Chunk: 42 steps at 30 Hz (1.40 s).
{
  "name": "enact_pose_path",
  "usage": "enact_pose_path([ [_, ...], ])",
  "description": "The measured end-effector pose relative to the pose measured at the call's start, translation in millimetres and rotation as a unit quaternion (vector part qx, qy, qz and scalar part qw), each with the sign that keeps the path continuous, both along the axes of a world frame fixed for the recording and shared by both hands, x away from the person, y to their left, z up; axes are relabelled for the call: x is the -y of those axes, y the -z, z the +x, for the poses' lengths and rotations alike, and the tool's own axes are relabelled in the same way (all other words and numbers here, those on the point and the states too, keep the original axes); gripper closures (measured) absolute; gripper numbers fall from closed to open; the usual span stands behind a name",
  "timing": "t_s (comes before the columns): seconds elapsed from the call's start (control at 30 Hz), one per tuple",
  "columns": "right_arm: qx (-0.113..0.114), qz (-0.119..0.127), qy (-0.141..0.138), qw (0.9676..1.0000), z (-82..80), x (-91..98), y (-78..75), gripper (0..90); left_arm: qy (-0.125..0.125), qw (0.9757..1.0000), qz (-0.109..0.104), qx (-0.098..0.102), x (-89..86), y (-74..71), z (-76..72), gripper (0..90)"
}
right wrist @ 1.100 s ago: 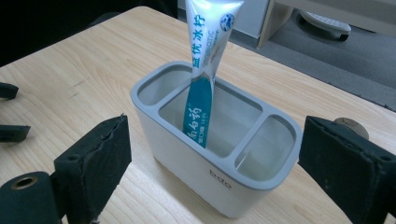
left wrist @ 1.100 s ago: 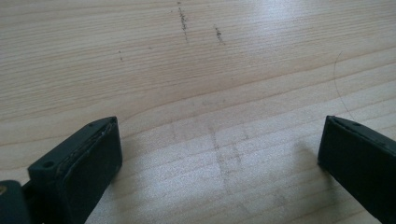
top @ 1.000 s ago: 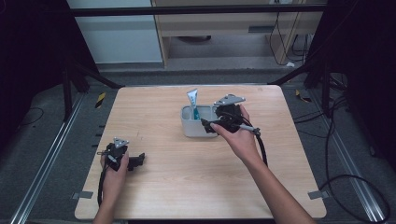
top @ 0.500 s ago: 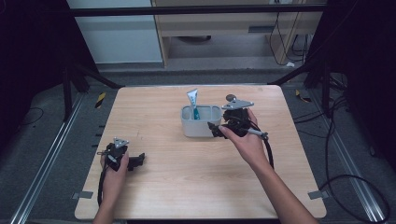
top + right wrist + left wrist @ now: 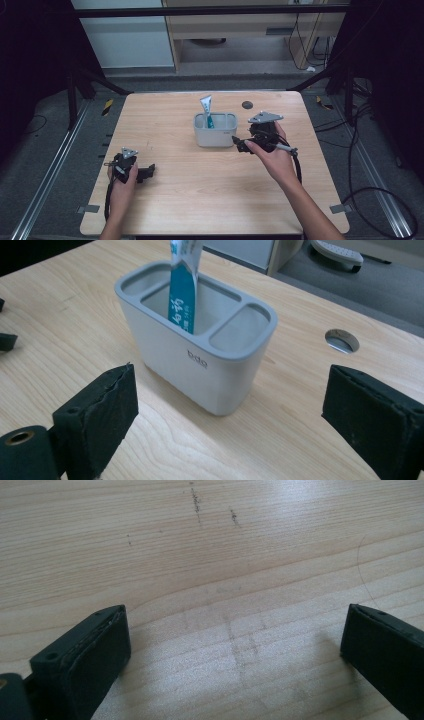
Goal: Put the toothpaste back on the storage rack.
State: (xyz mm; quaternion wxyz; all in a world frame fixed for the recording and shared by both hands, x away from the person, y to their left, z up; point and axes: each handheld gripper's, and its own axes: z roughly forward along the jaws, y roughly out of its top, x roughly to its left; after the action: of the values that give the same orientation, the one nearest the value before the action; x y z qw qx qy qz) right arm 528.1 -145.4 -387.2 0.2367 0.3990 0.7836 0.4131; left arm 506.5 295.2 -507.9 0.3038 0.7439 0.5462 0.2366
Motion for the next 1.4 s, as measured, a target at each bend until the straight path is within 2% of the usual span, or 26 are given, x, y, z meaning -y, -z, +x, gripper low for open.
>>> enact_pose_path([
  [0.73,-0.033,-0.008,0.05,0.9982,-9.0,54.3,39.6,9.7,0.0,1.0,0.0,0.0,0.0,0.0,0.0,0.0],
  [0.93,-0.048,-0.022,0.064,0.9965,-9.2,68.9,50.9,9.4,0.0,1.0,0.0,0.0,0.1,0.0,0.0,0.0],
  [1.07,-0.056,-0.022,0.07,0.9957,-9.6,73.0,57.4,9.5,0.0,1.0,0.0,0.0,0.0,0.0,0.0,0.0],
  [1.3,-0.085,-0.027,0.076,0.9931,-10.7,79.9,81.5,9.8,0.0,1.0,0.0,0.0,0.0,0.0,0.0,0.0],
  [1.4,-0.088,-0.026,0.076,0.9928,-10.5,81.0,87.5,9.8,0.0,1.0,0.0,0.0,0.0,0.0,0.0,0.0],
])
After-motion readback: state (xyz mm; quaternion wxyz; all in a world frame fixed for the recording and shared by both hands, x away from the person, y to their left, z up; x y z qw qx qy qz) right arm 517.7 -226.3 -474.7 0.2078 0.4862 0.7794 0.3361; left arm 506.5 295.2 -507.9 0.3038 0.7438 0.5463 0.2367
